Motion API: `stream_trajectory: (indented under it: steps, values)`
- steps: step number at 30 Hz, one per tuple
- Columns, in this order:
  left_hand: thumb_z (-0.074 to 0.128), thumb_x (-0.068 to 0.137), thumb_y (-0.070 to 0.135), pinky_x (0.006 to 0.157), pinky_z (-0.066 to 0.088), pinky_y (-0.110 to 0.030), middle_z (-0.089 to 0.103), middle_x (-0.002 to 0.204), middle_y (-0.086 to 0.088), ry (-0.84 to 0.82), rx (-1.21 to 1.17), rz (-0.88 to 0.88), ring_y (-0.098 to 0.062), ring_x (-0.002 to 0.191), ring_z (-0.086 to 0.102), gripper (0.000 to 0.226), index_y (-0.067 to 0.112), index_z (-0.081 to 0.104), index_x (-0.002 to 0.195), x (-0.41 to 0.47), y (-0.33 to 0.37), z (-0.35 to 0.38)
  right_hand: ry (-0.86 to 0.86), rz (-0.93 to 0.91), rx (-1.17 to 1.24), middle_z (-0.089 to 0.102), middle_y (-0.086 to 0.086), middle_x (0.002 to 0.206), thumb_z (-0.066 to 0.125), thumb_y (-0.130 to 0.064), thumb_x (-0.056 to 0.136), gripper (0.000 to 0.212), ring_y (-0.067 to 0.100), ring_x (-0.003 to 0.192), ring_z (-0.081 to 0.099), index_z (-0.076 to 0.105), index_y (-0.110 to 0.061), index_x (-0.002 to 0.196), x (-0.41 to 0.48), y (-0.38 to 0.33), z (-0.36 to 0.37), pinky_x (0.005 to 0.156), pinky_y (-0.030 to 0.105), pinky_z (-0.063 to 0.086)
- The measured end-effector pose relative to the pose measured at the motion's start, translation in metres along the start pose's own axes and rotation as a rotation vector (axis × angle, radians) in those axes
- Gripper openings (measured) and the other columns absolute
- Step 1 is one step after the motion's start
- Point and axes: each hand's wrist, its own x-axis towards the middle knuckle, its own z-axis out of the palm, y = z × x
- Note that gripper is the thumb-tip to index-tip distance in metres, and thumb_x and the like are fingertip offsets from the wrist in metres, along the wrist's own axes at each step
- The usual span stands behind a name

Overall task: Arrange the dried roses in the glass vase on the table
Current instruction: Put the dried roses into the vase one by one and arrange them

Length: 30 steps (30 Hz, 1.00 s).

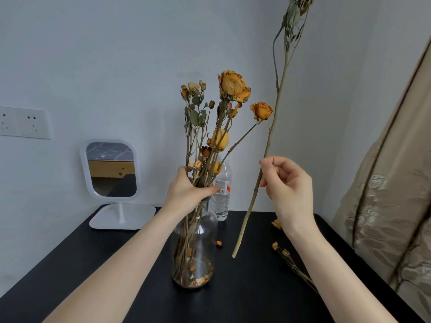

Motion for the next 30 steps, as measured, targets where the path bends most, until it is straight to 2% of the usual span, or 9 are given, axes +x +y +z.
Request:
stream_trajectory:
  steps: [4, 9, 12, 19, 24, 30]
  values:
    - [0.079, 0.068, 0.028, 0.067, 0.041, -0.022, 0.061, 0.099, 0.006, 0.023, -0.102, -0.013, -0.012, 0.092, 0.057, 0.054, 0.020, 0.051, 0.113, 0.000, -0.003, -0.001, 0.019, -0.019, 0.018, 0.051, -0.009, 0.048, 0.056, -0.015, 0.091, 0.014, 0.002, 0.042, 0.047, 0.063, -0.015, 0.079, 0.009, -0.008, 0.005, 0.046, 0.007, 0.037]
    - [0.075, 0.073, 0.019, 0.064, 0.042, -0.021, 0.065, 0.090, 0.011, -0.026, -0.229, 0.008, -0.005, 0.086, 0.059, 0.028, 0.028, 0.060, 0.094, -0.002, -0.003, -0.003, 0.021, -0.044, 0.082, 0.052, -0.004, 0.053, 0.055, -0.012, 0.092, 0.013, 0.000, 0.040, 0.045, 0.062, -0.011, 0.081, 0.020, -0.017, 0.014, 0.043, 0.008, 0.035]
    - [0.074, 0.075, 0.018, 0.062, 0.043, -0.021, 0.067, 0.084, 0.011, -0.042, -0.260, 0.001, -0.006, 0.083, 0.061, 0.018, 0.029, 0.062, 0.084, -0.002, -0.004, -0.004, 0.043, -0.033, 0.100, 0.052, -0.003, 0.054, 0.055, -0.013, 0.093, 0.013, 0.000, 0.041, 0.044, 0.062, -0.012, 0.082, 0.030, -0.019, 0.023, 0.043, 0.010, 0.035]
    - [0.073, 0.076, 0.020, 0.060, 0.040, -0.019, 0.069, 0.081, 0.011, -0.057, -0.292, -0.025, -0.005, 0.081, 0.061, 0.013, 0.027, 0.065, 0.084, -0.001, -0.009, -0.005, 0.096, -0.026, 0.094, 0.053, -0.010, 0.052, 0.054, -0.018, 0.093, 0.015, 0.001, 0.042, 0.042, 0.061, -0.015, 0.080, 0.049, -0.013, 0.037, 0.045, 0.013, 0.035]
    - [0.073, 0.075, 0.021, 0.059, 0.041, -0.017, 0.069, 0.077, 0.014, -0.041, -0.313, -0.021, -0.001, 0.078, 0.062, 0.014, 0.028, 0.065, 0.083, -0.001, -0.011, -0.004, 0.111, -0.052, 0.058, 0.054, -0.007, 0.057, 0.054, -0.019, 0.094, 0.014, -0.002, 0.045, 0.046, 0.061, -0.014, 0.083, 0.057, -0.010, 0.045, 0.050, 0.013, 0.038]
    - [0.072, 0.075, 0.021, 0.063, 0.044, -0.019, 0.071, 0.080, 0.013, -0.043, -0.332, -0.003, -0.004, 0.083, 0.064, 0.014, 0.028, 0.065, 0.085, -0.001, -0.012, -0.004, 0.116, -0.075, 0.037, 0.053, -0.006, 0.057, 0.053, -0.020, 0.094, 0.013, -0.003, 0.048, 0.049, 0.061, -0.013, 0.086, 0.063, -0.006, 0.054, 0.056, 0.016, 0.041]
